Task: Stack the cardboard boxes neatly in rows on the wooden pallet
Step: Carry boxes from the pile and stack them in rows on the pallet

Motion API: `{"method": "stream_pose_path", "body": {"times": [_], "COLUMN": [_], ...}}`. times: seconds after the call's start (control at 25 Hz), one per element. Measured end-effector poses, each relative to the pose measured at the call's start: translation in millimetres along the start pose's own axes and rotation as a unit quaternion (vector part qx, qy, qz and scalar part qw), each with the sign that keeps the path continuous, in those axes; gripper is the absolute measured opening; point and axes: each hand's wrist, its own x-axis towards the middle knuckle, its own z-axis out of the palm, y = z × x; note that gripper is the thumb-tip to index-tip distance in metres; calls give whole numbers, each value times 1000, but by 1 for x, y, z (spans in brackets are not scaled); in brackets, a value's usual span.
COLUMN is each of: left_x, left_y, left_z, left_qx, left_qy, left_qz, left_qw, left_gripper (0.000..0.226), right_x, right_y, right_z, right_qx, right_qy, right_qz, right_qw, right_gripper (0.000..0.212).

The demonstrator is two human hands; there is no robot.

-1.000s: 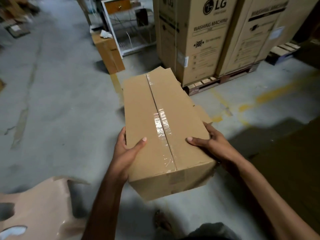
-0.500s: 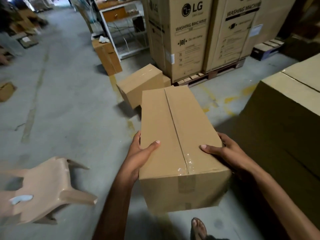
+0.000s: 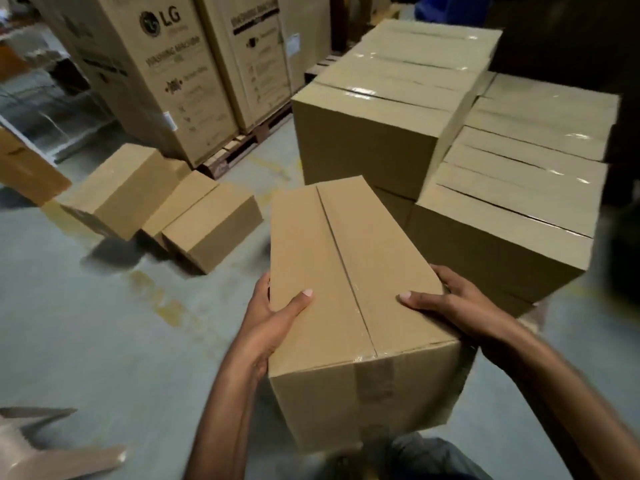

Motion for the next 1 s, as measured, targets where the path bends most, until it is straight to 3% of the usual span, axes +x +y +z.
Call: {"method": "stream_pose_path", "body": {"times": [0.24, 0.48, 0.68, 0.8, 1.0], "left_x": [-72, -132, -160, -164, -121], "left_y": [23, 56, 73, 84, 106], "left_z": [142, 303, 430, 491, 574], "left_qx": [52, 58, 70, 69, 69], "left_qy": [-134, -180, -196, -185, -187], "left_qz": [41, 118, 150, 165, 179], "left_qw": [989, 975, 967, 966, 963], "left_gripper": [54, 52, 70, 65, 76], "right_x": [-117, -201, -226, -218, -172], "right_y": [71, 113, 135, 140, 142], "right_z": [-136, -276, -397, -459, -538], "right_qx": [17, 91, 88, 89, 97], "right_qy": [122, 180, 211, 218, 231], "right_qz": [-32, -98, -130, -147, -152], "right_qw": [992, 975, 965, 961, 956], "right_gripper": [105, 63, 66, 67, 69]}}
